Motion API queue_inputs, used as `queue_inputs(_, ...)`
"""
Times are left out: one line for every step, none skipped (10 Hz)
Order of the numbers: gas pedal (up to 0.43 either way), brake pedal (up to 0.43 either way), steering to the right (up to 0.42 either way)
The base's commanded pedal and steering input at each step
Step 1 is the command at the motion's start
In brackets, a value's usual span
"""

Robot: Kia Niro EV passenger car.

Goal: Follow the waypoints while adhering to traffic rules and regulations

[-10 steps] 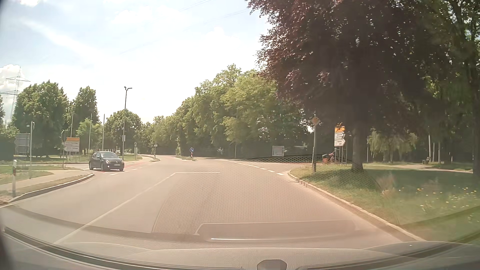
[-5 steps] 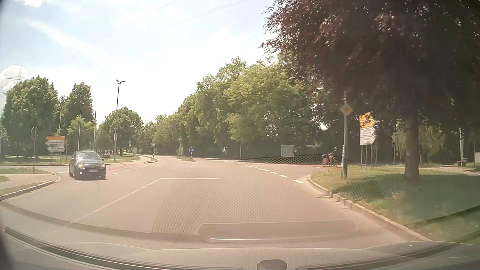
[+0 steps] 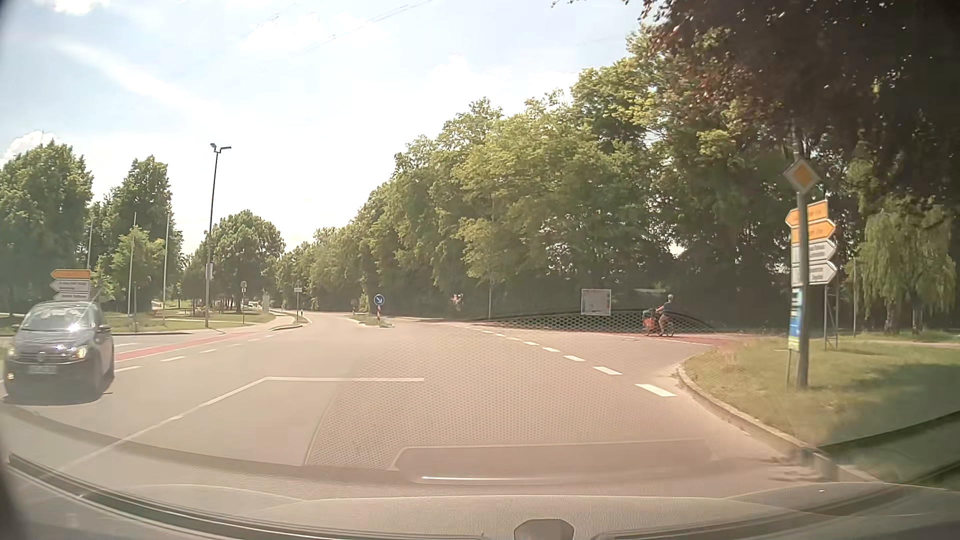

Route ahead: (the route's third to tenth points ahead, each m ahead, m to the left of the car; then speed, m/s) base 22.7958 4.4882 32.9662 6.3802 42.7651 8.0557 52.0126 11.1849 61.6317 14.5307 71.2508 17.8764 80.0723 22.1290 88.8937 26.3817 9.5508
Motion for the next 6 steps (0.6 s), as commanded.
queue_inputs(0.130,0.000,-0.017)
queue_inputs(0.130,0.000,-0.018)
queue_inputs(0.130,0.000,-0.019)
queue_inputs(0.138,0.000,-0.020)
queue_inputs(0.138,0.000,-0.022)
queue_inputs(0.150,0.000,-0.022)
